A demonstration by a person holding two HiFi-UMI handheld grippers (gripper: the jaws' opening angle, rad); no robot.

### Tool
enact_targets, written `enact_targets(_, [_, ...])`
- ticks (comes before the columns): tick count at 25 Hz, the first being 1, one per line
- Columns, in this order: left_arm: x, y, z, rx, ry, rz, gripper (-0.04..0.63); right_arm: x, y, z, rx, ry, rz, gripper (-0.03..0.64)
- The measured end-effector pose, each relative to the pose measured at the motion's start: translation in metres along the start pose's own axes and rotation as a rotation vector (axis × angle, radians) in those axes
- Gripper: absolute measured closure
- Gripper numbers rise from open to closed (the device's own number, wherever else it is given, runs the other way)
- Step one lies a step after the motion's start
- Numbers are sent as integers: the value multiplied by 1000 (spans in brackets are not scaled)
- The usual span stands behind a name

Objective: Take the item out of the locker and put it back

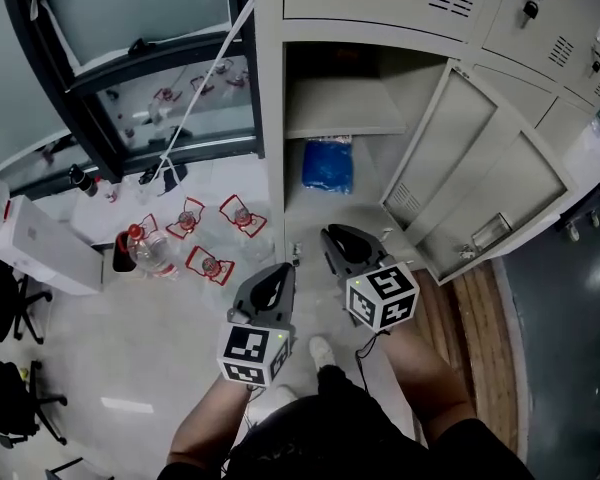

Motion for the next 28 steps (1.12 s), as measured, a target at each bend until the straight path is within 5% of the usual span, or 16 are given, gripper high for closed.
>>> enact_targets(18, [0, -70, -15, 78, 28, -21, 591, -31, -102, 88, 43, 100, -150, 459])
enact_targets(28, [-5, -91, -21, 105, 39, -33, 592, -54, -147, 107, 62, 241, -263, 412])
Point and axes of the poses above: the fingertips, and each gripper's own axes: y backward along the fingers, z to its right, x out of its top, the point moved 9 cm from there along y, backward along the fingers, and after that the axes turned 9 degrees about y, right-handed, at the moved point
